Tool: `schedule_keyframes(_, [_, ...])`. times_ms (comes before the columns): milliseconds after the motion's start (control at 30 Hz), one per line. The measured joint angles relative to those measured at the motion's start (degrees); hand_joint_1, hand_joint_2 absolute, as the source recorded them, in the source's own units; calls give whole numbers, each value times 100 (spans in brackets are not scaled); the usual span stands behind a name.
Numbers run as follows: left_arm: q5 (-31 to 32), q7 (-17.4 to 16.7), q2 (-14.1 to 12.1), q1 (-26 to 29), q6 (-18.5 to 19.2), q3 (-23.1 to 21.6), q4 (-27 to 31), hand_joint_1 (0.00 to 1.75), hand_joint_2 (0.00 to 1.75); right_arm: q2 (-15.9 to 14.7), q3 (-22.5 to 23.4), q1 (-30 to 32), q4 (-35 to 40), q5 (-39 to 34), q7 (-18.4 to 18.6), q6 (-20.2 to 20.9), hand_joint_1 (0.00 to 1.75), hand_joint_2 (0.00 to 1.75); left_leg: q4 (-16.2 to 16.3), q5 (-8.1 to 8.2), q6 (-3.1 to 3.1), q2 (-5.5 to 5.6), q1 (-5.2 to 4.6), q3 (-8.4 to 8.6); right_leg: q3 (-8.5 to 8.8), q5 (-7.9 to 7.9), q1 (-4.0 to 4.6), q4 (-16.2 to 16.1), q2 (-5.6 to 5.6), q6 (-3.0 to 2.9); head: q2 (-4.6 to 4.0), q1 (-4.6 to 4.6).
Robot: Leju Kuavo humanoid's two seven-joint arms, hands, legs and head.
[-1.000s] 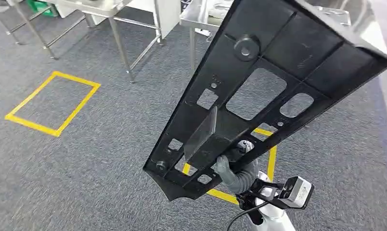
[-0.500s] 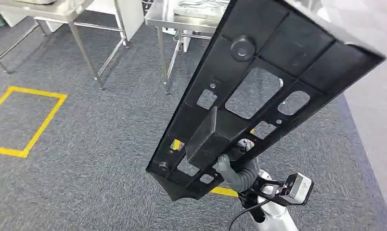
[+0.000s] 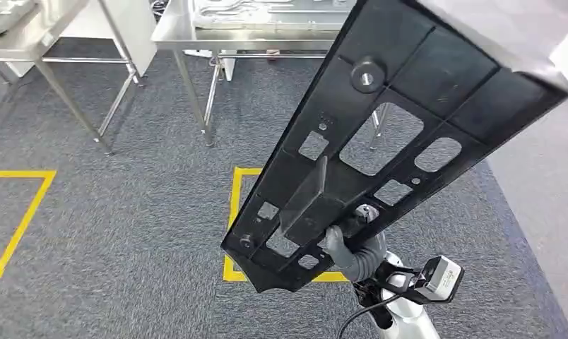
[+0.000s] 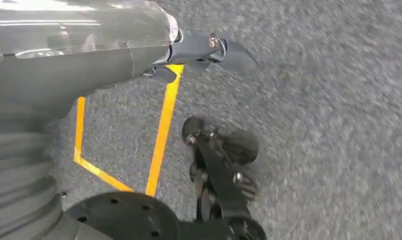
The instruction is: Take the parts from the cabinet and place them on the table.
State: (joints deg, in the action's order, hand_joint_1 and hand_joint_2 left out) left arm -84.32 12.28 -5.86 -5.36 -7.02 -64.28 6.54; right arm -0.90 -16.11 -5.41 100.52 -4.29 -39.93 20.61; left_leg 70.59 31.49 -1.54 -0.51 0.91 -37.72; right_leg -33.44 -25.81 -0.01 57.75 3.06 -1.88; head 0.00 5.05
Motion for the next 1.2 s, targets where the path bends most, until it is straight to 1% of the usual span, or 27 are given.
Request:
schedule_keyframes(33, [0, 0, -11, -15, 18, -2, 0, 0, 175, 0, 0, 1, 0, 29, 0, -31, 175, 175, -552, -324, 27, 14, -1, 229, 34, -21, 1, 9, 39, 15, 0, 0])
schedule_keyframes(67, [0, 0, -17, -22, 48, -4, 0, 0, 175, 0, 0, 0, 0, 46, 0, -53, 175, 175, -1052, -558, 66, 55, -3, 427, 53, -47, 1, 20, 64, 36, 0, 0])
schedule_keyframes(100, [0, 0, -42, -34, 68, -11, -2, 0, 175, 0, 0, 0, 0, 70, 0, -90, 175, 175, -1187, -476, 92, 109, -39, 475, 42, -65, 35, 44, 76, 65, 0, 0])
schedule_keyframes(200, [0, -4, -52, -51, 125, -28, -2, 0, 175, -4, 0, 27, 26, 107, 2, -125, 175, 175, -1228, -486, 163, 99, -52, 476, 2, -52, 3, 32, 91, 159, 0, 0])
schedule_keyframes(233, [0, -6, -63, -52, 147, -35, -2, 0, 175, -7, 0, 36, 55, 109, 0, -127, 175, 175, -1280, -514, 206, 97, -17, 490, 8, -58, 31, 29, 97, 195, 0, 0])
schedule_keyframes(267, [0, -15, -57, -55, 166, -37, 0, 0, 175, -9, 0, 51, 85, 109, 2, -127, 175, 175, -1316, -539, 239, 69, 12, 515, 8, -114, 9, 83, 23, 217, 0, 0])
schedule_keyframes(300, [0, -28, -66, -54, 179, -39, -2, 0, 175, -11, -2, 44, 105, 101, -4, -123, 175, 175, -1324, -538, 265, 62, 12, 523, -88, -280, 26, 303, -120, 253, 0, -2])
schedule_keyframes(333, [0, -39, -70, -51, 186, -42, 0, 0, 175, -13, -4, 46, 111, 101, -2, -105, 175, 175, -1323, -533, 277, 47, 11, 518, -290, -520, 7, 718, -195, 282, 0, -2])
schedule_keyframes(367, [0, -48, -74, -49, 195, -42, 0, 0, 175, -13, -4, 62, 111, 97, -2, -94, 175, 175, -1323, -530, 282, 30, 7, 518, -516, -734, -16, 1184, -232, 303, 0, 0])
schedule_keyframes(400, [0, -55, -74, -47, 201, -42, 0, 0, 175, -13, -4, 80, 111, 94, 0, -88, 175, 175, -1320, -528, 284, 12, 5, 513, -728, -882, -34, 1599, -243, 322, 0, 0])
schedule_keyframes(433, [0, -55, -74, -33, 201, -42, 0, 0, 175, -15, -7, 89, 109, 92, 0, -83, 175, 175, -1315, -526, 285, -5, 5, 510, -865, -904, -51, 1842, -249, 337, 0, 0])
schedule_keyframes(467, [0, -55, -74, -22, 203, -42, 0, 0, 175, -15, -7, 90, 109, 92, 0, -73, 175, 175, -1315, -519, 281, -15, 5, 517, -840, -779, -71, 1762, -254, 346, 0, 0])
schedule_keyframes(500, [0, -54, -74, -20, 208, -42, 0, 0, 175, -15, -7, 81, 109, 92, 0, -66, 175, 175, -1314, -511, 270, -19, 6, 527, -677, -544, -84, 1423, -271, 348, 0, 0])
schedule_keyframes(567, [0, -52, -74, -23, 217, -42, 0, 0, 175, -15, -7, 61, 109, 92, 0, -64, 175, 175, -1311, -491, 238, -19, 6, 565, -115, -35, -88, 342, -336, 314, 0, -2])
schedule_keyframes(600, [0, -50, -74, -22, 219, -42, 0, 0, 175, -15, -7, 43, 109, 92, 0, -61, 175, 175, -1303, -476, 208, -19, -18, 570, 26, -83, -60, 49, -389, 288, 0, 0])
schedule_keyframes(733, [0, -46, -74, -20, 219, -42, 0, 0, 175, -15, -7, 35, 111, 85, 0, -72, 175, 175, -1326, -459, 55, -49, -21, 587, 5, -76, -10, 26, -325, 158, 0, 0])
schedule_keyframes(767, [0, -44, -83, -20, 219, -42, 0, 0, 175, -15, -7, 42, 129, 87, 0, -83, 175, 175, -1284, -423, 24, -42, 0, 567, 48, -39, -62, -29, -319, 105, 0, 0])
schedule_keyframes(800, [0, -35, -83, -21, 219, -42, 0, 0, 175, -15, -7, 39, 142, 90, -2, -94, 175, 175, -1113, -306, 11, -15, 6, 520, 66, -51, -55, -42, -316, 71, 0, 0])
schedule_keyframes(867, [0, -33, -87, -15, 217, -42, 0, 0, 175, -13, -7, 53, 157, 103, -2, -99, 175, 175, -235, 149, -19, -3, 9, 106, 76, -71, -40, -41, -308, 24, 0, 0])
schedule_keyframes(900, [0, -35, -92, -5, 212, -42, 0, 0, 175, -13, -7, 69, 160, 110, -2, -99, 175, 175, 215, 313, -31, -3, 9, -125, 77, -83, -28, -38, -299, 7, 0, 0])
schedule_keyframes(933, [0, -35, -90, 5, 206, -42, 0, 0, 175, -13, -7, 90, 160, 116, 0, -99, 175, 175, 507, 358, -36, -3, 9, -292, 84, -92, -17, -36, -285, -2, 0, 0])
schedule_keyframes(967, [0, -35, -90, 9, 203, -44, 0, 0, 175, -13, -7, 110, 160, 120, 0, -99, 175, 175, 543, 306, -33, -3, 9, -334, 99, -102, -12, -35, -269, 2, 0, 0])
schedule_keyframes(1000, [0, -33, -90, 10, 201, -50, 0, 0, 175, -13, -7, 131, 168, 120, 0, -99, 175, 175, 264, 71, -15, -3, 9, -229, 134, -128, -2, -32, -248, 8, 0, 0])
schedule_keyframes(1067, [0, -33, -94, 7, 201, -61, 0, 0, 175, -13, -7, 135, 199, 120, 0, -96, 175, 175, -765, -500, 47, 5, 4, 245, 226, -185, 6, -24, -221, 33, 0, 0])
schedule_keyframes(1100, [0, -33, -98, 5, 201, -72, -2, 0, 175, -13, -7, 139, 223, 120, 0, -96, 175, 175, -1172, -593, 104, 31, -10, 426, 254, -216, 0, -23, -215, 48, 0, 0])
schedule_keyframes(1133, [0, -33, -114, -1, 201, -83, -2, 0, 175, -13, -7, 132, 231, 123, -2, -96, 175, 175, -1241, -489, 118, 40, -47, 481, 246, -236, 36, -14, -212, 83, 0, -2])
schedule_keyframes(1200, [0, -22, -114, -7, 201, -94, -2, 0, 175, -13, -7, 154, 254, 129, 2, -96, 175, 175, -1278, -492, 155, 38, -66, 487, 259, -227, 9, -23, -201, 145, 0, 0])
